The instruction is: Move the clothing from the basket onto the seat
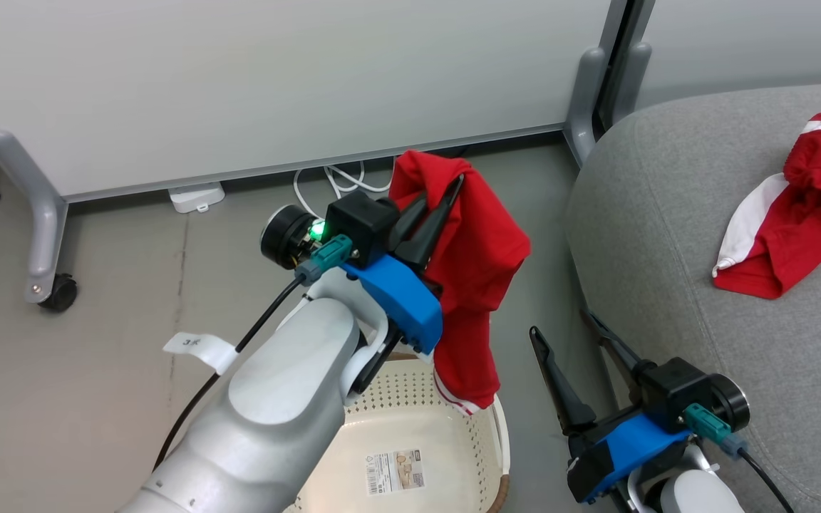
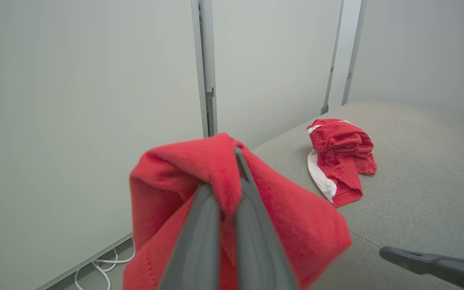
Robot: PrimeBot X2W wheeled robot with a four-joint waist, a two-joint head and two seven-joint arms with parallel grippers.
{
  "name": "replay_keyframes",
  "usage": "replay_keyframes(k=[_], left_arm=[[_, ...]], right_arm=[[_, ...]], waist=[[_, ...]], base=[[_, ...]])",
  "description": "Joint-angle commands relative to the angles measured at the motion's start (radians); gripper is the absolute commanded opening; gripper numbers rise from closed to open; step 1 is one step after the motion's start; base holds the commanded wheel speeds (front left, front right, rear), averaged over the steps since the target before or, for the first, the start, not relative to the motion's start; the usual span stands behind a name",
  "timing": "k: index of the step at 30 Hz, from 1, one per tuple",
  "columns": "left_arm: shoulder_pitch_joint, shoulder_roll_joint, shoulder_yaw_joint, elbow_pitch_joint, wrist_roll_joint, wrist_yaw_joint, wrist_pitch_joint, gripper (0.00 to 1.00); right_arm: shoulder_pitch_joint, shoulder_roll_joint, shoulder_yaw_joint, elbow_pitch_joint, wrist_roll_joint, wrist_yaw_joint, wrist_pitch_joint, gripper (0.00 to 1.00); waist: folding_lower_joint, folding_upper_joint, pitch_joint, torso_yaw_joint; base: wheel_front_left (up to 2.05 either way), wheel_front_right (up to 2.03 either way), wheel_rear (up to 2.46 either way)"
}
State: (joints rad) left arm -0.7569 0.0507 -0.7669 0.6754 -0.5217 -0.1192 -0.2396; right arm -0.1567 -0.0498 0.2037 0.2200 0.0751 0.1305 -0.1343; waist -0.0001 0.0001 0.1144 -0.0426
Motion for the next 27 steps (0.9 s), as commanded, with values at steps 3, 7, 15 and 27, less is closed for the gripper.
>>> replay_keyframes(k=[3,7,15,27], left_arm=[[-0.039,0.0,-0.028,-0.012,-0.037,0.015,0.006,0.0],[-0.069,0.0,-0.069,-0.027,-0.084,0.028,0.014,0.0],[-0.106,0.0,-0.144,-0.025,-0.15,0.053,0.012,0.0],[-0.13,0.0,-0.205,0.007,-0.202,0.067,-0.005,0.0]], right_arm=[[0.014,-0.001,0.005,-0.001,0.006,0.0,0.002,1.0],[0.015,-0.001,0.008,0.002,0.01,0.0,0.002,1.0],[0.013,-0.001,0.015,0.001,0.013,0.0,-0.002,1.0],[-0.043,-0.001,0.03,0.01,0.013,0.0,0.025,1.0]], waist=[[0.0001,-0.0001,-0.011,-0.003],[0.0001,-0.0001,-0.015,-0.003],[0.0001,-0.0001,-0.015,-0.01],[0.0001,-0.0001,-0.008,-0.022]], base=[[0.0,0.0,0.0],[0.0,0.0,0.0],[0.0,0.0,0.0],[0.0,0.0,0.0]])
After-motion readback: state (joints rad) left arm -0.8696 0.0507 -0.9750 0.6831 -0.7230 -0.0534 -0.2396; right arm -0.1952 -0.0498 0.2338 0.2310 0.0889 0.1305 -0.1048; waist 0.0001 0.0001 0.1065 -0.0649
